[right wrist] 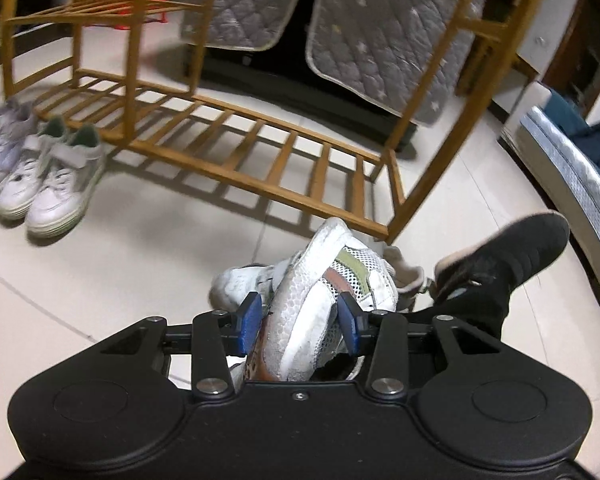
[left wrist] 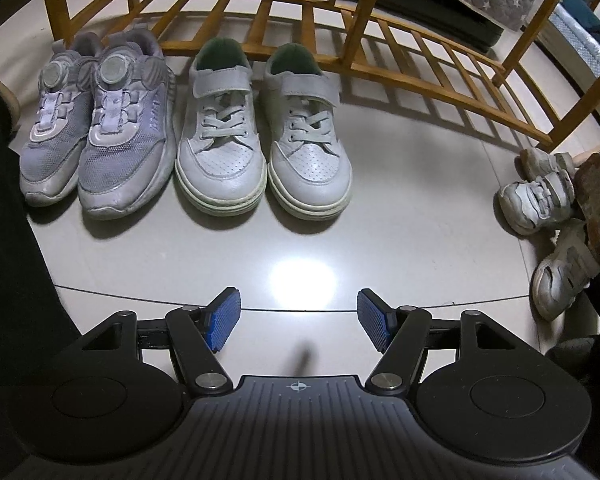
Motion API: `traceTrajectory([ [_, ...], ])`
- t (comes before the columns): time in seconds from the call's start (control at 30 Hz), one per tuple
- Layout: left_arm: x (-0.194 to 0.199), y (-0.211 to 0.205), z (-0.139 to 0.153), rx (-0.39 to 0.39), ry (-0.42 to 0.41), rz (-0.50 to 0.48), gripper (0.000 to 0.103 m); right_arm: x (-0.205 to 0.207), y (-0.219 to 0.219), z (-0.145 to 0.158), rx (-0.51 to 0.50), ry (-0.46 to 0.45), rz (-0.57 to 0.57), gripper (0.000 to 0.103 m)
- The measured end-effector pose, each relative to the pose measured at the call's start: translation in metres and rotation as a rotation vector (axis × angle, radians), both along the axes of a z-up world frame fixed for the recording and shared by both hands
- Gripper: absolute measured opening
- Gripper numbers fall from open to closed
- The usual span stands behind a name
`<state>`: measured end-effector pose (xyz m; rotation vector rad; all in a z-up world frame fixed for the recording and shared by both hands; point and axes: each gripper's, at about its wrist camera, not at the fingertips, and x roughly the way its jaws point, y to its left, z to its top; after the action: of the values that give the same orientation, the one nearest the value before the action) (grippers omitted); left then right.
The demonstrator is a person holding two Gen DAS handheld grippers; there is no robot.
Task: Organize scattered shoes
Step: 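Lift the pink-lined white shoe with the right gripper out of the pile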
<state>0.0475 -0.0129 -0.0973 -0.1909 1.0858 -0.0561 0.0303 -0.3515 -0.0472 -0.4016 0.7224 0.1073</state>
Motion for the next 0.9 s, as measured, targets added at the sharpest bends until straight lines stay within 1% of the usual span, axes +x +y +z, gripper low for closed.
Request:
traceTrajectory([
  [0.13, 0.0, 0.0, 0.001, -0.005, -0.003, 0.0, 0.066, -0.017, 0.013, 0.005, -0.003, 0.002, 0.06, 0.043],
  [0.17, 0.0, 0.0, 0.001, -0.005, -0.004, -0.002, 0.066, -0.019, 0.016, 0.005, 0.004, 0.007, 0.071, 0.04],
  [0.2, 0.0, 0.0, 0.001, -0.005, -0.004, -0.004, 0.066, -0.022, 0.019, 0.006, 0.024, 0.024, 0.092, 0.035],
  [0.27, -0.001, -0.001, 0.002, -0.007, -0.005, -0.007, 0.066, -0.027, 0.028, 0.003, 0.066, 0.083, 0.136, 0.033],
  [0.3, -0.001, -0.001, 0.002, -0.008, -0.005, -0.009, 0.066, -0.028, 0.032, 0.001, 0.08, 0.106, 0.149, 0.017],
  [0.33, -0.002, -0.001, 0.002, -0.01, -0.006, -0.01, 0.066, -0.03, 0.034, 0.0, 0.089, 0.124, 0.162, 0.015],
  [0.37, -0.002, -0.001, 0.002, -0.01, -0.007, -0.01, 0.066, -0.035, 0.039, -0.001, 0.101, 0.152, 0.186, 0.011],
  [0.4, -0.002, -0.001, 0.003, -0.01, -0.008, -0.011, 0.066, -0.041, 0.044, -0.002, 0.113, 0.18, 0.209, 0.011],
  [0.47, -0.003, 0.0, 0.003, -0.013, -0.008, -0.01, 0.066, -0.037, 0.06, -0.02, 0.125, 0.23, 0.236, 0.011],
  [0.53, -0.004, 0.001, 0.003, -0.014, -0.006, -0.009, 0.066, -0.041, 0.067, -0.025, 0.153, 0.273, 0.259, 0.012],
  [0.63, -0.004, 0.002, 0.001, -0.021, 0.001, -0.007, 0.066, -0.048, 0.073, -0.027, 0.173, 0.29, 0.27, 0.012],
  [0.73, -0.005, 0.002, 0.0, -0.025, 0.006, -0.013, 0.066, -0.047, 0.068, -0.024, 0.214, 0.298, 0.253, 0.023],
  [0.77, -0.006, 0.001, 0.0, -0.025, 0.007, -0.016, 0.066, -0.047, 0.066, -0.023, 0.228, 0.298, 0.245, 0.031],
  [0.8, -0.006, 0.0, 0.0, -0.026, 0.007, -0.019, 0.066, -0.046, 0.063, -0.021, 0.242, 0.299, 0.236, 0.035],
  [0.9, -0.007, -0.003, -0.001, -0.034, 0.011, -0.03, 0.066, -0.041, 0.051, -0.017, 0.293, 0.301, 0.188, 0.037],
])
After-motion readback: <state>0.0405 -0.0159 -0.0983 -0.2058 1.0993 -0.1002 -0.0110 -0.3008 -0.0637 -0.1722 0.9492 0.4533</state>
